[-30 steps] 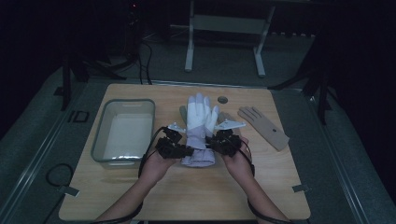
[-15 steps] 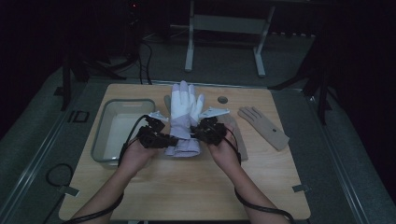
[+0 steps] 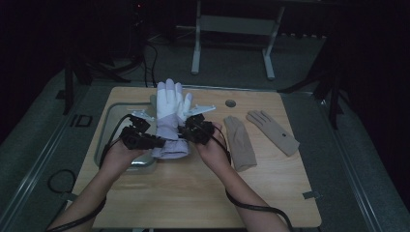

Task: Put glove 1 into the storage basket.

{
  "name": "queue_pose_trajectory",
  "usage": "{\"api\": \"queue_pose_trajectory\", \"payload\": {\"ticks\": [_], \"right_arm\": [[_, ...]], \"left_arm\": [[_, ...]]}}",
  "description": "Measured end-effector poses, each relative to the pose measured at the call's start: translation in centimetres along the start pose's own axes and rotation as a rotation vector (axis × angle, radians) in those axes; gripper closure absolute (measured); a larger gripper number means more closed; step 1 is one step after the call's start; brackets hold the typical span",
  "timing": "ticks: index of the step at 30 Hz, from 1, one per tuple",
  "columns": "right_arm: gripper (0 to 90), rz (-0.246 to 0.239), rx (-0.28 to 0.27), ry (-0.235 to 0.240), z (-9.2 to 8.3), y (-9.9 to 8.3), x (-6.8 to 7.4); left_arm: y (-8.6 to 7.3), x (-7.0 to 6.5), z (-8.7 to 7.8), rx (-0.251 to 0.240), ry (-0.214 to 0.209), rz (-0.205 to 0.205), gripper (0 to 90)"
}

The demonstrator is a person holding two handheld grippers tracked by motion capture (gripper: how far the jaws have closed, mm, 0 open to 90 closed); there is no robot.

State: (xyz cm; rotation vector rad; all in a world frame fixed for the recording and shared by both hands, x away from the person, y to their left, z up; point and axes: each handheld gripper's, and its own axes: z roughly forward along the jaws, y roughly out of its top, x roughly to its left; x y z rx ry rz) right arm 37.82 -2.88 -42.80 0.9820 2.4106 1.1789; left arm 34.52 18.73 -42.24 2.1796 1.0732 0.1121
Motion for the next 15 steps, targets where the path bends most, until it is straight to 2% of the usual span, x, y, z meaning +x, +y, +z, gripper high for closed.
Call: {"api": "queue_pose_trajectory", "payload": {"ticks": [4, 5, 6, 7, 9, 10, 15], "right_arm": [[79.5, -0.005, 0.002, 0.02, 0.9, 1.0, 1.1], [79.5, -0.006, -0.002, 0.023, 1.2, 1.3, 1.4], [79.6, -0.006, -0.001, 0.026, 1.5, 1.6, 1.7], [79.6, -0.008, -0.004, 0.03, 1.8, 1.9, 2.0], [79.5, 0.0, -0.013, 0.043, 2.5, 2.4, 2.6], [79.6, 0.005, -0.016, 0.052, 2.8, 2.7, 2.9], [79.6, 0.005, -0.021, 0.073, 4.4, 3.9, 4.3]], "left_arm": [[-0.4, 0.7, -1.0, 0.006, 0.014, -0.003, 74.4], [-0.6, 1.5, -1.7, 0.016, 0.014, -0.009, 74.4], [-0.6, 1.5, -1.7, 0.016, 0.014, -0.009, 74.4], [-0.7, 2.2, -2.5, 0.028, 0.025, -0.018, 74.4], [-0.9, 2.7, -3.3, 0.039, 0.043, -0.016, 74.4], [-0.9, 2.7, -3.3, 0.039, 0.043, -0.016, 74.4], [-2.0, 4.6, -5.1, 0.041, 0.063, -0.033, 74.4]]}}
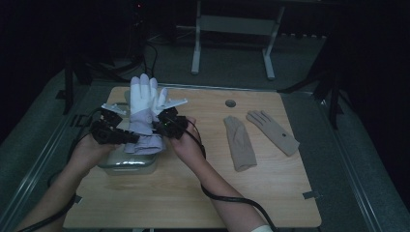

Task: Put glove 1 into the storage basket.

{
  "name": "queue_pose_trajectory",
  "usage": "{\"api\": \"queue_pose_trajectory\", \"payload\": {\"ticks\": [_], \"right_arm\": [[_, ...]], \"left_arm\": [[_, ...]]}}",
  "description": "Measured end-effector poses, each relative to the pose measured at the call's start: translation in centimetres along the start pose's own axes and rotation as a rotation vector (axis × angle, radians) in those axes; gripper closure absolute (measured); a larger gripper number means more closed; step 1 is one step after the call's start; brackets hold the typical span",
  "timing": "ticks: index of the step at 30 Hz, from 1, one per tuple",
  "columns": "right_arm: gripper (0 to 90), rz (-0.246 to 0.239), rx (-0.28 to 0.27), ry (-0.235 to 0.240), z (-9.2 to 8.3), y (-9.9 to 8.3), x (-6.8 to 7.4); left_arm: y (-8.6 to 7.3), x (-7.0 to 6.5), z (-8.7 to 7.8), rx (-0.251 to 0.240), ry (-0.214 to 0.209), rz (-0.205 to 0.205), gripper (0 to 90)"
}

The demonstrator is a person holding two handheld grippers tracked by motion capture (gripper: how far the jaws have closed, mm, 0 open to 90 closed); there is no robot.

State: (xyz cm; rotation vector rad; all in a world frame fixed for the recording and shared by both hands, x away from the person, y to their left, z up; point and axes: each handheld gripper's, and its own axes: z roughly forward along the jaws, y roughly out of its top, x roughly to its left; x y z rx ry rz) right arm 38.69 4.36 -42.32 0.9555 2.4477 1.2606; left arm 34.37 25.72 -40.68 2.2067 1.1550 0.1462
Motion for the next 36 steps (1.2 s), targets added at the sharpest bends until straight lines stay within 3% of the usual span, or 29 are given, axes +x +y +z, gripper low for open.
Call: {"api": "queue_pose_trajectory", "payload": {"ticks": [7, 9, 14, 21, 30, 33, 36], "right_arm": [[79.6, -0.015, 0.036, 0.021, 3.4, 0.7, 1.6], [79.6, -0.028, 0.055, 0.017, 4.4, 0.8, 2.0], [79.6, -0.013, 0.101, 0.019, 6.1, 0.2, 2.1], [79.5, 0.021, 0.165, 0.025, 7.6, -1.5, 1.9], [78.0, -0.004, 0.271, 0.003, 9.1, -2.3, 2.5], [75.3, 0.015, 0.309, 0.001, 9.7, -2.7, 2.3], [70.0, 0.004, 0.304, -0.006, 9.9, -2.7, 2.4]], "left_arm": [[-1.6, 2.3, -0.2, 0.023, 0.02, -0.028, 74.4], [-2.5, 3.5, 0.3, 0.031, 0.01, -0.065, 74.4], [-3.5, 4.4, 1.7, 0.051, -0.008, -0.092, 74.4], [-5.0, 5.0, 3.7, 0.079, -0.038, -0.127, 74.3], [-5.8, 4.8, 5.5, 0.144, -0.023, -0.148, 72.9], [-6.0, 4.9, 6.2, 0.176, -0.008, -0.159, 65.4], [-6.1, 4.8, 6.3, 0.168, 0.004, -0.162, 61.3]]}}
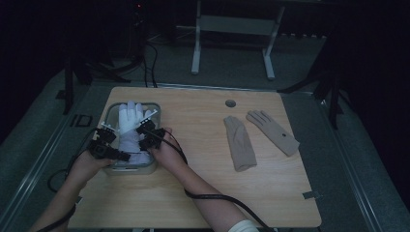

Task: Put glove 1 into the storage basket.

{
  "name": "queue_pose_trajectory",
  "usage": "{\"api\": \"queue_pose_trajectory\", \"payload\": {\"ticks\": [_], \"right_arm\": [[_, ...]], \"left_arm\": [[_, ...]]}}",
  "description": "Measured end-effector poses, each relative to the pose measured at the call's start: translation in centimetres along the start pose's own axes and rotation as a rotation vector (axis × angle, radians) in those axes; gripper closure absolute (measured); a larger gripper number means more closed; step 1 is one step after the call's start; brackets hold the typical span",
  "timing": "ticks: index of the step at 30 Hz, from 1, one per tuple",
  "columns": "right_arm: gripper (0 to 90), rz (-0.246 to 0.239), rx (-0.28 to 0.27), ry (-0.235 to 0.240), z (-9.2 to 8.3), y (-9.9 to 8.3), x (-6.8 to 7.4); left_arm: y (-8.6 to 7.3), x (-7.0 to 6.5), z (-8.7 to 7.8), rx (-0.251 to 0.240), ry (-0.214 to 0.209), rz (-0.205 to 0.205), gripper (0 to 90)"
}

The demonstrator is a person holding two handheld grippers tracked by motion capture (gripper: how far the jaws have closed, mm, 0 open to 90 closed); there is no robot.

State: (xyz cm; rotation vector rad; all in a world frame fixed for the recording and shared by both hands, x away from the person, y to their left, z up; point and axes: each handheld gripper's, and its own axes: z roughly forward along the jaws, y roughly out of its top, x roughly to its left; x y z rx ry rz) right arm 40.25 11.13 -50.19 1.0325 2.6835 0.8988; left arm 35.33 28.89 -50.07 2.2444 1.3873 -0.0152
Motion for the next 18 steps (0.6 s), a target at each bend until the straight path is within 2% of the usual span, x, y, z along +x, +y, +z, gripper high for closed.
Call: {"api": "queue_pose_trajectory", "payload": {"ticks": [2, 4, 5, 6, 7, 8, 11, 13, 14, 15, 16, 18], "right_arm": [[65.6, -0.016, 0.012, -0.013, 0.1, 0.2, 0.1], [61.2, -0.021, 0.016, -0.015, 0.0, 0.4, 0.1], [56.6, -0.029, 0.01, -0.013, -0.1, 0.5, 0.1], [48.0, -0.037, -0.008, -0.013, -0.3, 0.6, 0.1], [41.3, -0.037, -0.023, -0.038, -0.6, 0.7, 0.1], [34.0, -0.049, -0.048, -0.028, -0.9, 0.8, -0.1], [30.3, -0.026, -0.083, -0.016, -1.8, 1.0, -0.7], [27.0, -0.025, -0.103, -0.011, -2.5, 1.0, -0.9], [23.3, -0.03, -0.107, -0.004, -2.8, 1.1, -1.1], [18.7, -0.032, -0.115, 0.006, -3.1, 1.1, -1.3], [17.5, -0.035, -0.121, 0.018, -3.4, 1.1, -1.4], [16.9, -0.044, -0.133, 0.021, -4.0, 1.1, -1.6]], "left_arm": [[-0.1, -0.3, 0.0, -0.017, 0.022, -0.009, 58.0], [-0.2, -0.6, 0.0, -0.026, 0.049, -0.002, 55.7], [-0.3, -0.7, -0.1, -0.046, 0.065, 0.0, 52.3], [-0.4, -0.8, -0.3, -0.063, 0.074, -0.003, 49.0], [-0.5, -0.8, -0.4, -0.075, 0.086, -0.007, 46.4], [-0.5, -0.8, -0.6, -0.093, 0.094, -0.021, 42.8], [-0.7, -1.2, -1.3, -0.152, 0.129, -0.022, 37.3], [-0.8, -1.5, -2.1, -0.207, 0.129, -0.026, 31.2], [-0.9, -1.8, -2.4, -0.22, 0.13, -0.017, 30.7], [-0.9, -2.1, -2.7, -0.232, 0.136, -0.011, 25.5], [-0.8, -2.3, -3.1, -0.252, 0.14, -0.014, 23.0], [-0.8, -2.6, -3.4, -0.28, 0.122, -0.011, 21.4]]}}
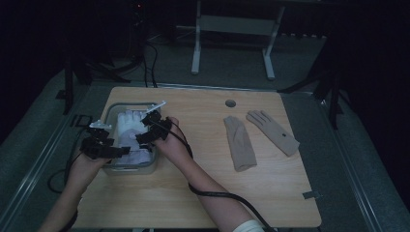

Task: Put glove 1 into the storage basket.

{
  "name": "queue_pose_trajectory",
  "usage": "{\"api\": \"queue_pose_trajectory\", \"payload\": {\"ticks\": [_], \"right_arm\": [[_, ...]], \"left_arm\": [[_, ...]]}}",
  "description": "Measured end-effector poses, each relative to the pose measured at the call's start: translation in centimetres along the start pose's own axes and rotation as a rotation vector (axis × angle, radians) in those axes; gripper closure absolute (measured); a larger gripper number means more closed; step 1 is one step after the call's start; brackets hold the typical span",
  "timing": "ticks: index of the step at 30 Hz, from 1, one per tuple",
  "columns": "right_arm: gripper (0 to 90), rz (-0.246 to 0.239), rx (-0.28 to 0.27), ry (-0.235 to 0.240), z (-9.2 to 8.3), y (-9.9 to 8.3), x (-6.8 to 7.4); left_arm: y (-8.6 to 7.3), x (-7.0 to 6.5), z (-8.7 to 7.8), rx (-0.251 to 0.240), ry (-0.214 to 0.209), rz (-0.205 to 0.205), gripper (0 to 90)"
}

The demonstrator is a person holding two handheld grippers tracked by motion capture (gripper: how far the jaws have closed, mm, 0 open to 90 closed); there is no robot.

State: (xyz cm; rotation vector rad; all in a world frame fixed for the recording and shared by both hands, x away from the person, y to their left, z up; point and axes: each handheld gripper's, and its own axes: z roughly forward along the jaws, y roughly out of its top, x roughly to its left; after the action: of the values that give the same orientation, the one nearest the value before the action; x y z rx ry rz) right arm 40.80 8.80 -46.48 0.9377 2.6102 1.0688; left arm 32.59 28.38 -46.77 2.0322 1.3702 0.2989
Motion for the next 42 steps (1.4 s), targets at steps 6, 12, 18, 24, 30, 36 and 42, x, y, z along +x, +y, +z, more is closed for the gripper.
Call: {"api": "queue_pose_trajectory", "payload": {"ticks": [6, 12, 18, 24, 30, 36, 42], "right_arm": [[14.6, -0.024, -0.01, 0.009, -1.3, -0.5, -0.5], [14.5, -0.018, -0.02, 0.002, -2.6, -1.3, -1.6], [14.6, -0.019, -0.019, -0.03, -3.9, -2.4, -3.2], [14.6, -0.019, -0.021, -0.054, -5.4, -3.6, -4.8], [14.6, -0.014, -0.017, -0.09, -6.9, -4.7, -6.4], [14.6, -0.016, -0.016, -0.121, -8.6, -5.9, -8.0], [14.6, -0.004, -0.015, -0.139, -10.1, -7.4, -9.4]], "left_arm": [[0.3, -2.0, 0.3, -0.053, 0.002, 0.042, 18.3], [0.6, -3.6, 0.7, -0.08, -0.034, 0.064, 18.4], [1.0, -5.2, 1.0, -0.108, -0.056, 0.105, 18.3], [1.3, -6.9, 1.7, -0.119, -0.085, 0.151, 18.3], [1.7, -8.3, 2.2, -0.133, -0.125, 0.169, 18.3], [2.1, -9.6, 2.7, -0.155, -0.169, 0.206, 18.3], [2.4, -11.1, 3.4, -0.169, -0.188, 0.237, 18.3]]}}
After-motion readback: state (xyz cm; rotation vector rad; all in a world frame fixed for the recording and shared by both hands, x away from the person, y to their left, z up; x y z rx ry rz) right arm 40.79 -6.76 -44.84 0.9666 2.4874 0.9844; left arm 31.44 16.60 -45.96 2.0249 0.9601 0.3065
